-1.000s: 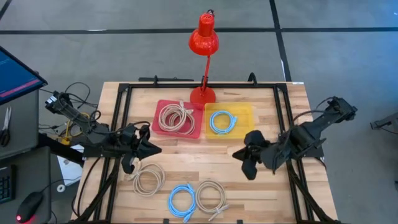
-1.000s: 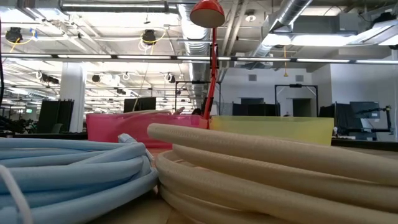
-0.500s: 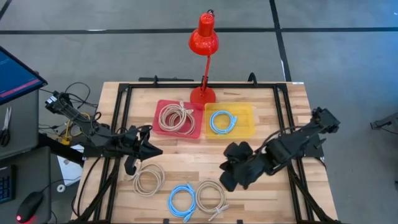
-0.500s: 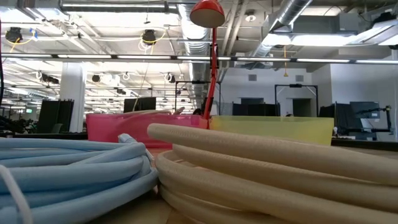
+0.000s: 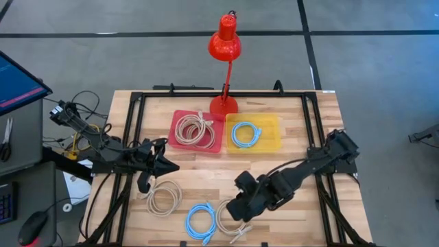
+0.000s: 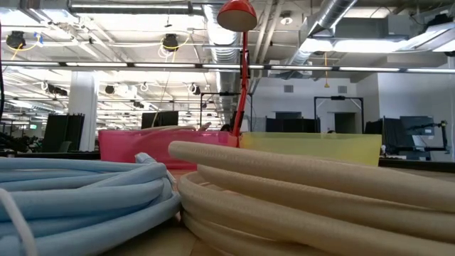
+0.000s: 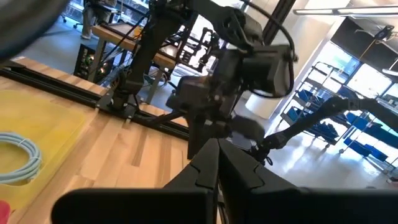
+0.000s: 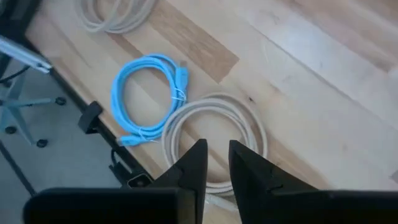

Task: Sort HDMI cables
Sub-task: Put the brown HDMI cable into the red bin

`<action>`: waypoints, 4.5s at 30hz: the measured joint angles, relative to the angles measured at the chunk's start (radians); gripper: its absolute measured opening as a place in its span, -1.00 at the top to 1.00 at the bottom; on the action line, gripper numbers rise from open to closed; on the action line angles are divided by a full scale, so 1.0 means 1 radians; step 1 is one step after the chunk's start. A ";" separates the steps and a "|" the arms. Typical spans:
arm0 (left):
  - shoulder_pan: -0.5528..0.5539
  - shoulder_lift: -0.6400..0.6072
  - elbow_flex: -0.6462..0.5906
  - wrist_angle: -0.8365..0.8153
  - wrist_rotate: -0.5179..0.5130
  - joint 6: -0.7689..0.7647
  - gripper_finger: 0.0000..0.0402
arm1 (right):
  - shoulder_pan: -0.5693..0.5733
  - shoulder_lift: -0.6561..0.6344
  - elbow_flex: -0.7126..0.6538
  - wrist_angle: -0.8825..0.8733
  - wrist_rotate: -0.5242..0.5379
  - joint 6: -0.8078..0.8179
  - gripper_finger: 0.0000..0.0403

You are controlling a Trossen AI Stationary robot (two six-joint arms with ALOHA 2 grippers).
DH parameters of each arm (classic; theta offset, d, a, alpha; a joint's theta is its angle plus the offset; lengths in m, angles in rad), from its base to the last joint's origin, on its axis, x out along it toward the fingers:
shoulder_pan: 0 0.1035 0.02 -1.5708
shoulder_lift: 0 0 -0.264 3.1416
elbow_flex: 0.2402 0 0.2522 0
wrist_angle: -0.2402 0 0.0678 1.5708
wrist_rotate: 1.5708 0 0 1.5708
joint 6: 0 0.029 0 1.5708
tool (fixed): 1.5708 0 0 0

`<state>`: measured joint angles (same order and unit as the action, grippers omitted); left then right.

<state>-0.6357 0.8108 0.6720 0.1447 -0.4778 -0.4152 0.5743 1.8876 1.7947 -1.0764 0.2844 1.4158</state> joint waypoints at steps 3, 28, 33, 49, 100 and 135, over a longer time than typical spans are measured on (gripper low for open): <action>0.000 0.000 0.000 -0.006 0.000 0.000 0.96 | 0.000 0.040 0.000 0.002 0.000 0.052 0.67; 0.000 0.000 0.000 -0.017 0.061 0.000 0.97 | 0.016 0.299 0.000 0.021 -0.284 0.246 0.31; 0.000 0.000 0.000 -0.017 0.061 0.000 0.96 | 0.014 0.317 0.000 0.014 -0.284 0.238 0.28; 0.000 0.000 -0.001 -0.025 0.061 0.000 0.96 | 0.007 0.361 -0.001 0.008 -0.258 0.224 0.46; 0.000 0.000 -0.001 -0.048 0.061 0.000 0.96 | -0.045 0.360 0.195 -0.230 -0.221 -0.008 0.99; 0.045 0.002 0.000 -0.006 -0.137 -0.073 0.87 | -0.376 0.119 0.536 -0.201 0.262 -0.913 1.00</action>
<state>-0.5907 0.8127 0.6724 0.1385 -0.6144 -0.4878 0.1983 2.0068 2.3306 -1.2779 0.5464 0.5024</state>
